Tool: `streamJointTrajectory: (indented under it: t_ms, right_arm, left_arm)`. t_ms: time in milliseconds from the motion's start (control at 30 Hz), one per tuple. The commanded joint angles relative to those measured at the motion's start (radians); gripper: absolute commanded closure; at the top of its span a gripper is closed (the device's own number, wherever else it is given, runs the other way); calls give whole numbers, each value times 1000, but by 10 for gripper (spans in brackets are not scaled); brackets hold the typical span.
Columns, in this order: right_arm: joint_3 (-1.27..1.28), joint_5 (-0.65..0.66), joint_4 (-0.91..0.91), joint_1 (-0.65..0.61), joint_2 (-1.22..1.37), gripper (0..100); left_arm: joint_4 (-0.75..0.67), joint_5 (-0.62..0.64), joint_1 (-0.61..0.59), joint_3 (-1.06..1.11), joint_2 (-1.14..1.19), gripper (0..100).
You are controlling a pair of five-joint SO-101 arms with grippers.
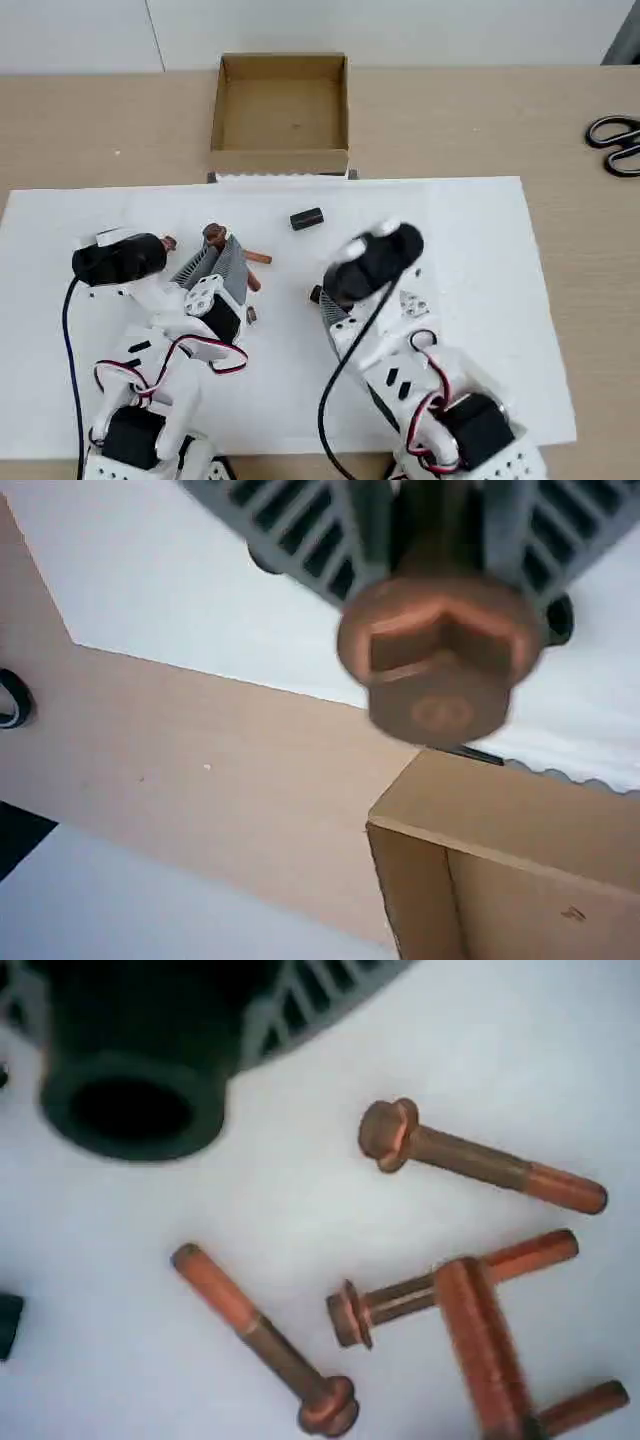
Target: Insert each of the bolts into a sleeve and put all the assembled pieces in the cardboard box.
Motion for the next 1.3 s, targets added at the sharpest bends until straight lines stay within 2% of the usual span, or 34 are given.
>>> streamJointTrajectory:
  t_ms: [0,200,300,467,700,867,1267]
  right_arm:
    - [86,61,-91,-5,-85,995]
    - [189,100,-117,-15,-156,995]
    - [233,133,-119,-68,-196,995]
    - [310,138,-143,-133,-275,995]
    - [353,140,-143,-131,-321,995]
    - [354,189,-168,-131,-321,995]
    - [345,216,-202,-131,-321,995]
  left_arm:
    - [-37,-5,9,-7,-12,994]
    - [-40,2,9,-13,-15,994]
    - [-40,71,9,-56,-15,994]
    - [-37,106,92,-128,-11,994]
    - [-32,106,124,-151,-11,994]
    - [-5,106,198,-153,-12,994]
    - [2,106,204,-99,-11,994]
